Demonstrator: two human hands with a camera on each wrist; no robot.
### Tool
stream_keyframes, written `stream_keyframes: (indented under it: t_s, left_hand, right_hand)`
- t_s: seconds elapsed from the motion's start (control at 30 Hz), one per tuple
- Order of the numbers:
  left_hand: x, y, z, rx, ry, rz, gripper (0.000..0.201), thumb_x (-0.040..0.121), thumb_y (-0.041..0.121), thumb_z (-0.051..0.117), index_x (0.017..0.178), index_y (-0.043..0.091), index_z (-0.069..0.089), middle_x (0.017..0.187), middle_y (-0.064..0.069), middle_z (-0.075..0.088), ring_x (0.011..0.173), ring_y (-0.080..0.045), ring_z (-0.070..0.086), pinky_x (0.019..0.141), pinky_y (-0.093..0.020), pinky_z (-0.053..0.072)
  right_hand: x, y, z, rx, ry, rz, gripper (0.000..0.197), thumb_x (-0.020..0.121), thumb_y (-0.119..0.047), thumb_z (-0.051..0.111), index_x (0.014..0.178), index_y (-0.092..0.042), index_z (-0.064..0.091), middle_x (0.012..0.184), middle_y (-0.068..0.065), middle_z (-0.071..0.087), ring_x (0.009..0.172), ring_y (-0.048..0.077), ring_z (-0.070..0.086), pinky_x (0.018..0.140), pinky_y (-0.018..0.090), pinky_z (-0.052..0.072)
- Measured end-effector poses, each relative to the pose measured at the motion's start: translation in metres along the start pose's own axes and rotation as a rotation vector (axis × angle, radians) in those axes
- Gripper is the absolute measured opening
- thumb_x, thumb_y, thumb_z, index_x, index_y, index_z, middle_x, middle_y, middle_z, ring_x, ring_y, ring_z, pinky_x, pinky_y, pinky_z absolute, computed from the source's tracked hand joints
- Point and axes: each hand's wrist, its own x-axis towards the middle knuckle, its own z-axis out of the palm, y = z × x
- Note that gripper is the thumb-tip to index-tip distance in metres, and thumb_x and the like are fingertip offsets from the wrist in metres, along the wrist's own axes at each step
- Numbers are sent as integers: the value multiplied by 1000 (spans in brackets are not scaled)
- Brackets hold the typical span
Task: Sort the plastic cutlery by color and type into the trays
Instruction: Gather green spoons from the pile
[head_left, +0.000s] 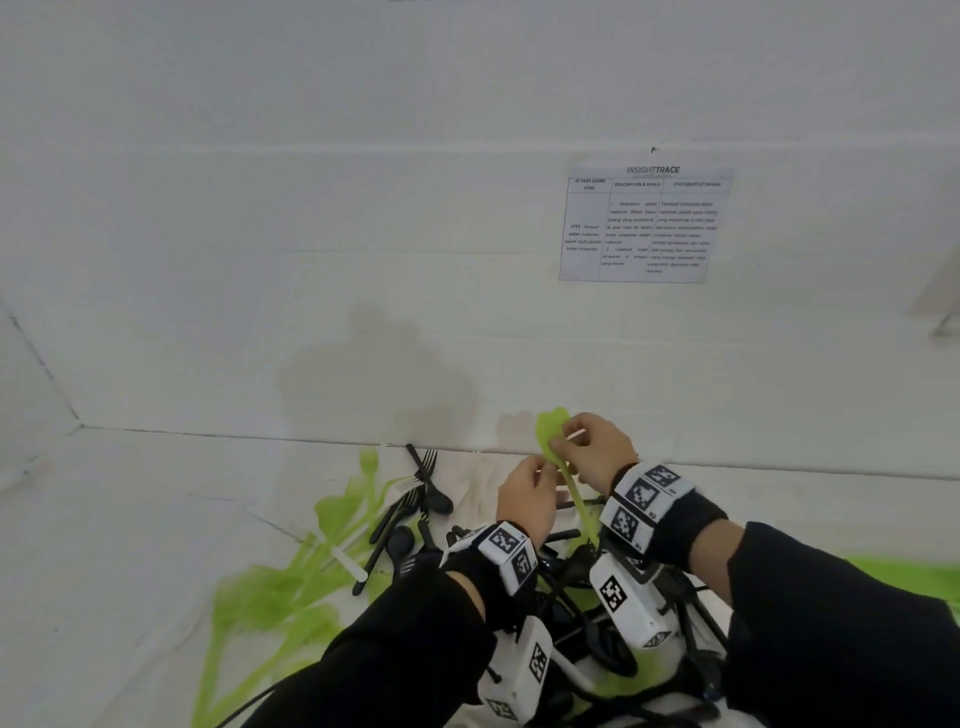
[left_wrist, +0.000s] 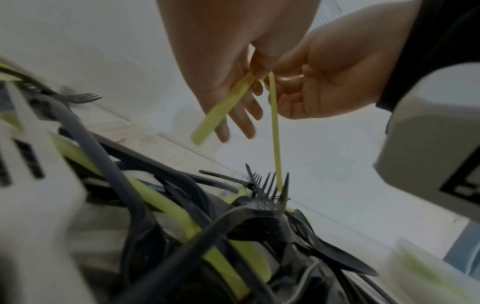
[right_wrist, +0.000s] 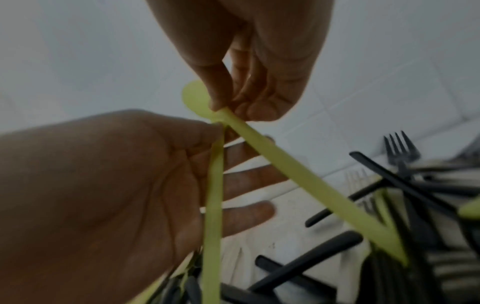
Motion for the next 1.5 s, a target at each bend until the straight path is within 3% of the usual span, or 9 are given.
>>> stream_keyframes:
  t_s: [0.13, 0.33, 0.5, 0.7, 0.87, 0.97, 1.17, 1.37, 1.5]
  left_hand:
    - [-12, 4, 1, -164, -62, -79, 20, 100, 21, 38, 93, 17, 56, 85, -3, 68, 59, -23, 66, 65, -39, 57]
    - [-20, 1, -2, -177, -100, -120, 18, 101, 21, 36, 100, 18, 54, 86, -2, 66, 56, -18, 64, 56, -31, 54]
    - [-21, 4, -3, -150, 50, -70, 20, 101, 20, 34, 101, 18, 54, 82, 3, 65, 57, -9, 62, 54, -23, 45]
    - [-35, 17, 5, -212, -196, -139, 29, 102, 23, 29, 92, 10, 53, 77, -7, 61, 39, -14, 51, 41, -23, 46]
    - [-33, 4, 1, -132, -82, -153, 25, 101, 17, 31, 96, 11, 55, 67, 0, 49, 35, -6, 34, 35, -16, 29]
    - [-26, 0, -11, -112, -28, -168, 23, 101, 14, 29, 104, 9, 52, 74, 1, 52, 47, -10, 39, 37, -18, 35]
    - [-14, -7, -35, -110, 65, -270, 21, 101, 20, 32, 103, 14, 52, 75, 1, 53, 28, -5, 34, 33, -12, 25]
    - [-14, -18, -44, -52, 71, -246, 22, 100, 20, 33, 102, 13, 54, 68, 1, 48, 23, -2, 28, 31, -10, 20]
    - [-16, -21, -46, -70, 105, -238, 21, 100, 19, 34, 98, 13, 54, 66, 1, 47, 23, -2, 26, 30, -11, 20]
  right_hand:
    - [-7, -1, -4, 147, 44, 111, 24, 89, -21, 60, 72, -24, 43, 68, -2, 58, 54, 18, 58, 64, 31, 51]
    - [-20, -13, -17, 246, 37, 90, 11, 90, -14, 57, 85, -12, 47, 68, 4, 57, 46, 15, 56, 43, 21, 49]
    - [-40, -24, -34, 62, 106, -160, 5, 94, -16, 50, 93, -12, 46, 67, -1, 54, 53, 20, 57, 60, 33, 52]
    - [-41, -2, -21, 66, 60, 13, 12, 91, -21, 57, 93, -13, 49, 66, -2, 60, 55, 14, 58, 64, 31, 53]
    - [-25, 11, -10, -262, -23, 81, 23, 97, -31, 42, 102, -9, 50, 106, 15, 65, 88, 27, 59, 84, 36, 47]
    - [-18, 17, -10, -574, -215, 105, 31, 97, -12, 40, 124, -6, 54, 130, 11, 56, 121, 25, 52, 99, 27, 38]
    - [-13, 27, -5, -956, -563, 38, 40, 98, -7, 38, 137, -10, 44, 143, 13, 41, 130, 27, 42, 105, 26, 31]
    - [-2, 50, 6, -1227, -556, -109, 33, 96, -21, 42, 126, -17, 54, 134, 7, 46, 124, 30, 44, 100, 40, 38]
    - [4, 50, -3, -1147, -329, -168, 28, 96, -23, 42, 121, -18, 54, 128, 6, 47, 122, 27, 42, 100, 40, 37]
